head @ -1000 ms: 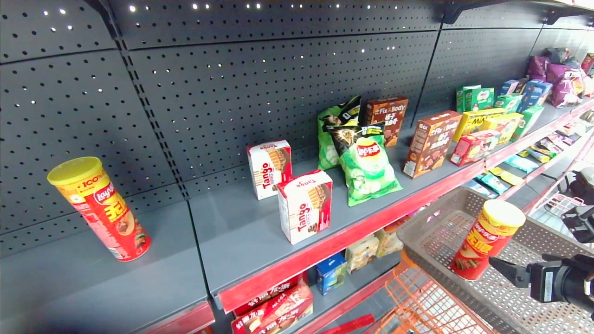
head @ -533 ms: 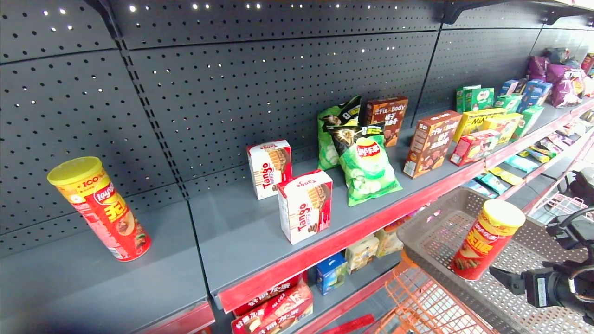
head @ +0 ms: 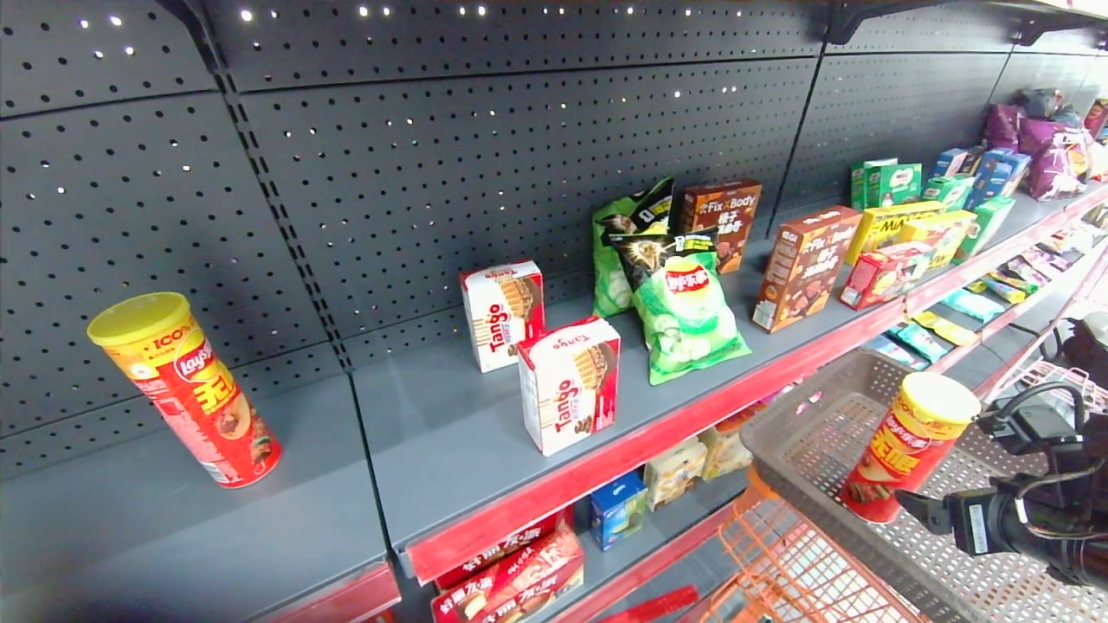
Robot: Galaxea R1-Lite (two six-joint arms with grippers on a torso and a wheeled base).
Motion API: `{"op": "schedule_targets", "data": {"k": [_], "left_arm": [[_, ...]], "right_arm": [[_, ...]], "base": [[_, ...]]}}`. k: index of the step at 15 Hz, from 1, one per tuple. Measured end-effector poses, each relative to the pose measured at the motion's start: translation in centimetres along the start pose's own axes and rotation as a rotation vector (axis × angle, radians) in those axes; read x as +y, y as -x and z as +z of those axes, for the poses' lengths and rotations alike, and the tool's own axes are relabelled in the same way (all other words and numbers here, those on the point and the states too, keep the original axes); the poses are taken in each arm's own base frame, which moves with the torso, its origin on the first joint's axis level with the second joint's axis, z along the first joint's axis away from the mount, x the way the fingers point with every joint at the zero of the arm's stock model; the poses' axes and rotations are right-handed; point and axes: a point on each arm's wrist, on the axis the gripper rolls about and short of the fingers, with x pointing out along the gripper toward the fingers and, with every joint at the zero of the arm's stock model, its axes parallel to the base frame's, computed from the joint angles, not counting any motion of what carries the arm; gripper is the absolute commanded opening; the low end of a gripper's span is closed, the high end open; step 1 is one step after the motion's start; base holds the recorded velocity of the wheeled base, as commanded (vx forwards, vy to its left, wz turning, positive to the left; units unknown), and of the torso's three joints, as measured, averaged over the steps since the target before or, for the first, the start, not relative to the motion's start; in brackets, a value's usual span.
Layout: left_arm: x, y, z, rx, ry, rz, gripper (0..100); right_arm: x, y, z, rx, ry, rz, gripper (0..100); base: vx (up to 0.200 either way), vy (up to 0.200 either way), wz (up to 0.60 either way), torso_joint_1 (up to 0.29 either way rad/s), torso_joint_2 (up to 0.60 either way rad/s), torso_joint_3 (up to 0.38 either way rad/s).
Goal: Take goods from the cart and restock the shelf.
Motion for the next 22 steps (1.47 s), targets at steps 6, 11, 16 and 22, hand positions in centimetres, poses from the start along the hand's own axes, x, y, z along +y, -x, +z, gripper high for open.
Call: {"op": "schedule_targets", "data": {"k": [6,11,16,22], "left_arm": [[0.0,0.0,0.0,0.000,0.000,0.000,100],[0.0,0.0,0.0,0.000,0.000,0.000,100],[0.0,0.0,0.0,0.000,0.000,0.000,100],[0.0,0.0,0.0,0.000,0.000,0.000,100]], "right_arm": [[-0.6,-2.0,0.7,-0.029,0.033,-0.031,100],[-1.2,-3.5,0.8,-0.018,0.033,-0.050,100],[-1.1,-4.6,1.3,-0.024,0.036,-0.037,100],[-1.0,-5.9,2.0,-0.034,0.038,-0.033,100]], "base": [[0.000,0.000,0.00,0.000,0.00,0.000],[0.000,0.000,0.00,0.000,0.00,0.000],[0.000,0.000,0.00,0.000,0.00,0.000],[0.000,0.000,0.00,0.000,0.00,0.000]]}}
